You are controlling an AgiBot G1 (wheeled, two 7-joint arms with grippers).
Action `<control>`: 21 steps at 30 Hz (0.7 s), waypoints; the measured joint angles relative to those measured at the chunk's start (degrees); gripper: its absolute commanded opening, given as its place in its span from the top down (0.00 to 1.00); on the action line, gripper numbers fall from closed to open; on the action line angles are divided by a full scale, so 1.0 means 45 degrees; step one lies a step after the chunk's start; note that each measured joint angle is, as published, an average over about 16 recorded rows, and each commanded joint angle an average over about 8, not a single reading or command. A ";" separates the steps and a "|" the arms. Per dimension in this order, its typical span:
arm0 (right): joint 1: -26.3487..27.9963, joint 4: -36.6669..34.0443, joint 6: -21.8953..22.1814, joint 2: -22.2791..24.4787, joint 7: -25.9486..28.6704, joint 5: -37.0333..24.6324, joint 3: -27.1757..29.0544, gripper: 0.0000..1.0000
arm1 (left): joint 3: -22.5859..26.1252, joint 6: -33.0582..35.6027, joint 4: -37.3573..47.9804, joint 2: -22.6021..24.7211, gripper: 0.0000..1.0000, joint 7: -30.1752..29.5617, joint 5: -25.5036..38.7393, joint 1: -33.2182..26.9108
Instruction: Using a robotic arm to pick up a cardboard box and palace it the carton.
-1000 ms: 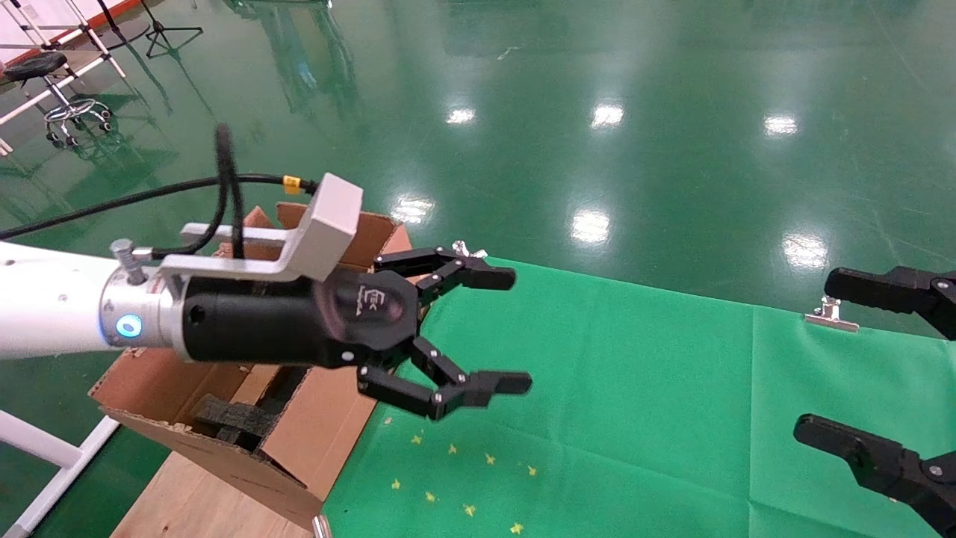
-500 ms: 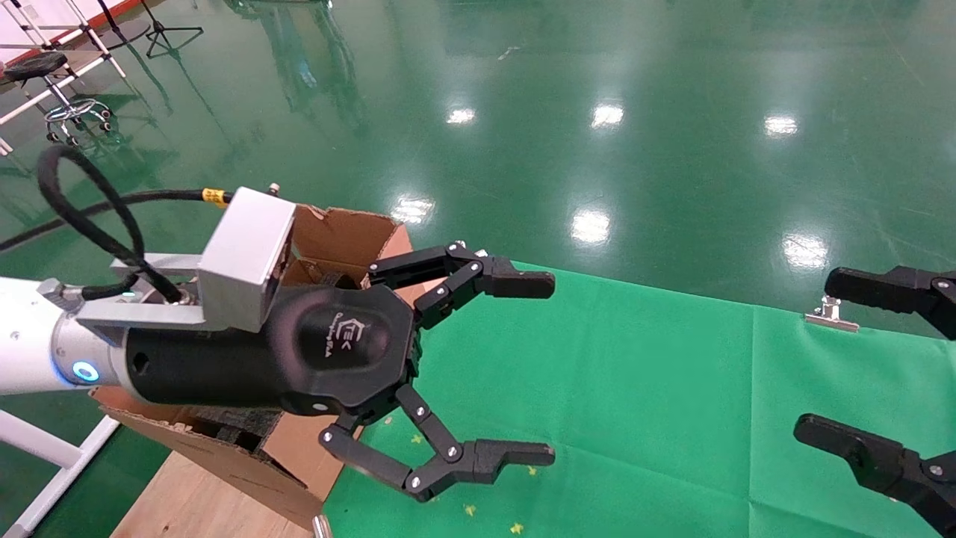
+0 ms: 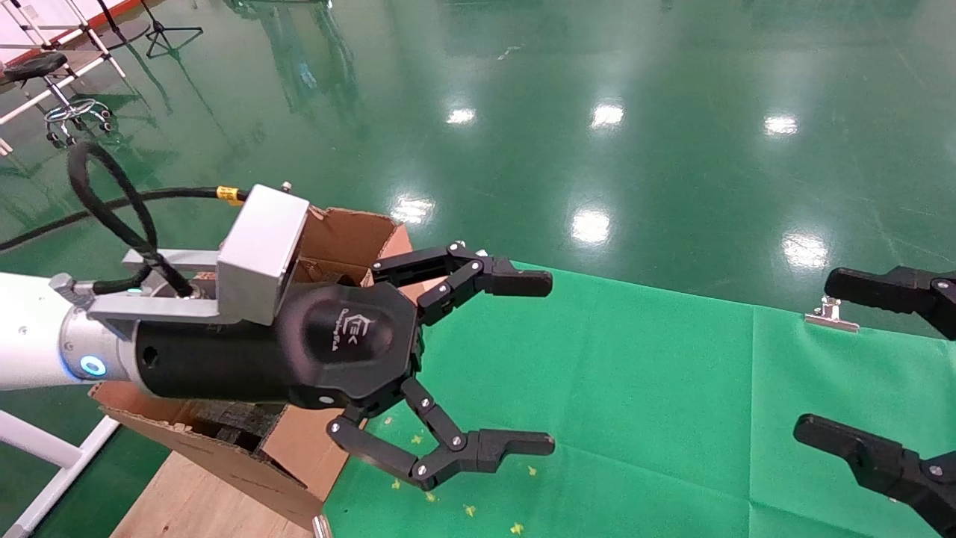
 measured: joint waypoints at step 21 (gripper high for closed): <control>0.0000 0.0000 0.0000 0.0000 0.0000 0.0000 0.0000 0.00 | 0.0120 -0.0052 0.0063 -0.0025 0.00 -0.0049 0.0103 -0.0099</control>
